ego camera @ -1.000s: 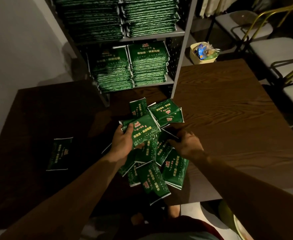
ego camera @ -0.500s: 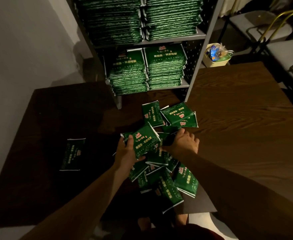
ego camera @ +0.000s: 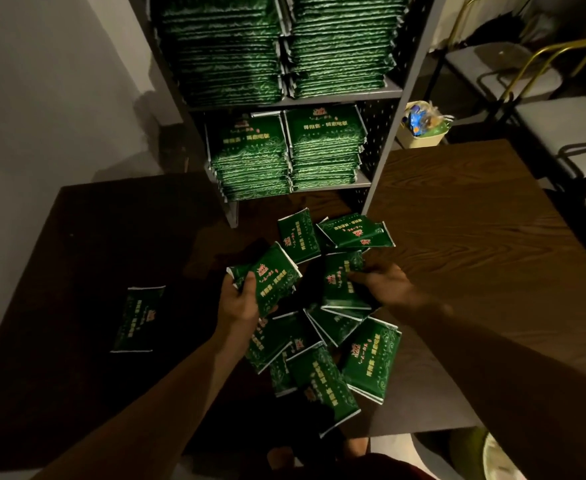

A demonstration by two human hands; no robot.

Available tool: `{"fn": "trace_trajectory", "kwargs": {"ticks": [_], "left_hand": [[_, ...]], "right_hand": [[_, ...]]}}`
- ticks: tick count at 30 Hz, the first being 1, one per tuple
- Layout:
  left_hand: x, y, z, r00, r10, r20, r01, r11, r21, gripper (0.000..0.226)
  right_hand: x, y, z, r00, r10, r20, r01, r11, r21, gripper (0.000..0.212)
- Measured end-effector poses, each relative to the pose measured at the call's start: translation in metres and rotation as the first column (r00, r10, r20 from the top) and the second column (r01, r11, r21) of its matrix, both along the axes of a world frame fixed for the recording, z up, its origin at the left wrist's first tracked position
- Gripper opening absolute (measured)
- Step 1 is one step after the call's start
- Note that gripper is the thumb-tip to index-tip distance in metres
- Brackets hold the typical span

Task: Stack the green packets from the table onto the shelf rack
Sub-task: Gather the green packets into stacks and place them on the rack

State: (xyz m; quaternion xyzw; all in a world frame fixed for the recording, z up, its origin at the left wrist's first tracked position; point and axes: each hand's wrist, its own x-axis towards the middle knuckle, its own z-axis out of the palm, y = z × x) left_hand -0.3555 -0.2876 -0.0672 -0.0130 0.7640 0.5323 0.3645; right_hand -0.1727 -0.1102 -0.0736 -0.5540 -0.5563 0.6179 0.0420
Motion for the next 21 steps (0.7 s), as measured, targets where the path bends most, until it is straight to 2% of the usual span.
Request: {"fn": "trace_trajectory", "kwargs": {"ticks": [3, 6, 8, 9, 12, 13, 15, 18, 21], "left_hand": [[-0.008, -0.003, -0.042, 0.997, -0.078, -0.011, 0.077, 0.996, -0.033, 0.098], [0.002, -0.005, -0.038, 0.987, -0.160, 0.035, 0.161, 0.987, -0.014, 0.108], [0.011, -0.004, -0.021, 0.976, -0.210, 0.052, 0.209, 0.977, 0.034, 0.108], [0.016, -0.003, -0.002, 0.969, -0.240, 0.056, 0.238, 0.970, 0.041, 0.100], [0.030, 0.001, 0.032, 0.960, -0.282, -0.004, 0.281, 0.957, 0.078, 0.035], [0.031, 0.001, 0.036, 0.958, -0.286, -0.024, 0.287, 0.953, 0.098, 0.024], [0.035, 0.004, 0.041, 0.956, -0.294, -0.007, 0.292, 0.944, 0.151, 0.016], [0.043, 0.008, 0.045, 0.949, -0.312, 0.051, 0.296, 0.934, 0.199, 0.021], [0.050, 0.014, 0.042, 0.930, -0.369, 0.001, 0.365, 0.922, 0.129, 0.028]], "right_hand": [[0.017, 0.003, 0.002, 0.994, -0.062, -0.095, 0.047, 0.987, -0.154, 0.037], [0.027, 0.003, 0.013, 0.991, 0.041, -0.124, -0.062, 0.983, -0.175, 0.026], [0.029, 0.001, 0.021, 0.991, 0.031, -0.132, -0.055, 0.981, -0.184, 0.017], [0.030, 0.000, 0.022, 0.987, -0.023, -0.156, -0.008, 0.981, -0.194, 0.016], [0.035, -0.002, 0.020, 0.944, -0.239, -0.229, 0.171, 0.945, -0.279, 0.027], [0.035, -0.004, 0.020, 0.936, -0.260, -0.238, 0.190, 0.940, -0.283, 0.028], [0.034, -0.007, 0.024, 0.927, -0.279, -0.249, 0.213, 0.941, -0.262, 0.019], [0.025, -0.016, 0.032, 0.907, -0.315, -0.281, 0.250, 0.937, -0.243, 0.023], [0.017, -0.025, 0.034, 0.897, -0.308, -0.317, 0.247, 0.944, -0.217, 0.027]]}}
